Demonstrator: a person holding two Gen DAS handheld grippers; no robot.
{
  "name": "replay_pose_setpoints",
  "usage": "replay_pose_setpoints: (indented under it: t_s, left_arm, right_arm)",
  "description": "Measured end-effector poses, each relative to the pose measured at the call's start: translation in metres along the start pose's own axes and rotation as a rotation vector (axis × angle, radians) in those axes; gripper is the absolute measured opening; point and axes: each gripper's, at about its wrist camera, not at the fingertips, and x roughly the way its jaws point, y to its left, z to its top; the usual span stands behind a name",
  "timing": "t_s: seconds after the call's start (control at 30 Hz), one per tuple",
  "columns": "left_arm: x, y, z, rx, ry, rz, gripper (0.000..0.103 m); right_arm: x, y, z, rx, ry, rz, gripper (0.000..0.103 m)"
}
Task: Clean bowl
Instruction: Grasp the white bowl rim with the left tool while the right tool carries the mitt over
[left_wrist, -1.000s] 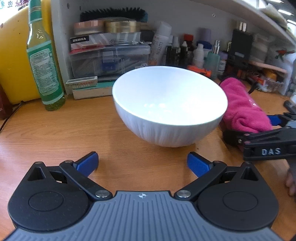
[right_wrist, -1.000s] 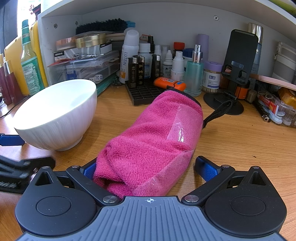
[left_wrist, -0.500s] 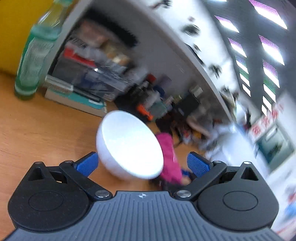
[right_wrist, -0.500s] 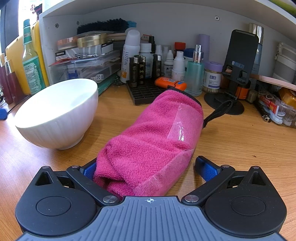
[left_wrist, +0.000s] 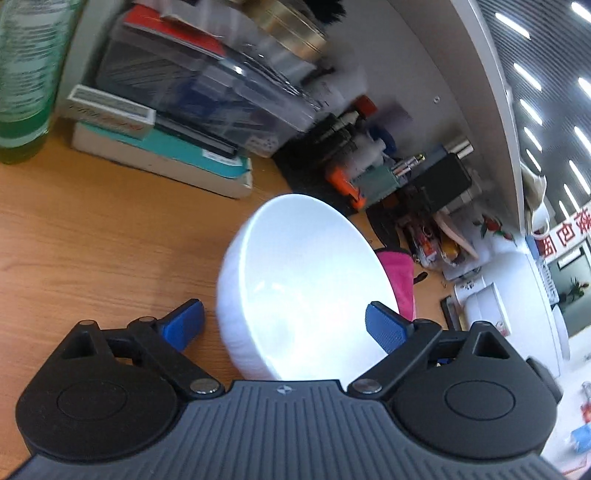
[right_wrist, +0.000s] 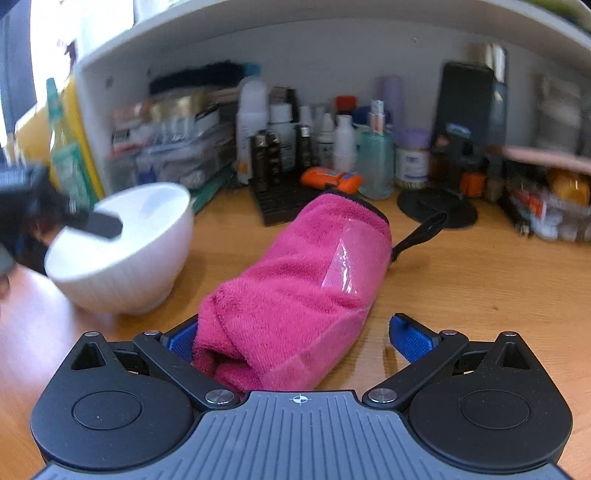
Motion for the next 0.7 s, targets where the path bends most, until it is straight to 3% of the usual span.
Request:
replay_pose_setpoints:
  t_s: [0.1,0.23,0.43,0.6,0.7]
  left_arm:
    - [-0.001,-0.003,-0.004,0.018,0.008,0.011,0.095]
    - [-0.012,-0.012,-0.013,0.054,0.02,0.0,0.095]
    - [-0.011,-0.016,-0.012,0.096,0.087,0.0,0.096]
    - [0.0,-0.038,-0.013,0.21,0.143,0.096,0.099]
    - [0.008,-0.048,-0.013,0.265,0.162,0.156,0.1]
  right_arm:
    - [0.009,-0.011,0.006,0.03,0.029,0.012,0.103]
    - [0.014,-0.003,0.004,-0.047,0.03,-0.028,0.1]
    - [0.016,-0.018,0.018,0.007,0.117,0.155,0.103]
    - [0.021,-0.017,0.026,0.005,0.145,0.1,0.069]
    - [0.025,-0.027,0.029,0.054,0.167,0.147,0.043]
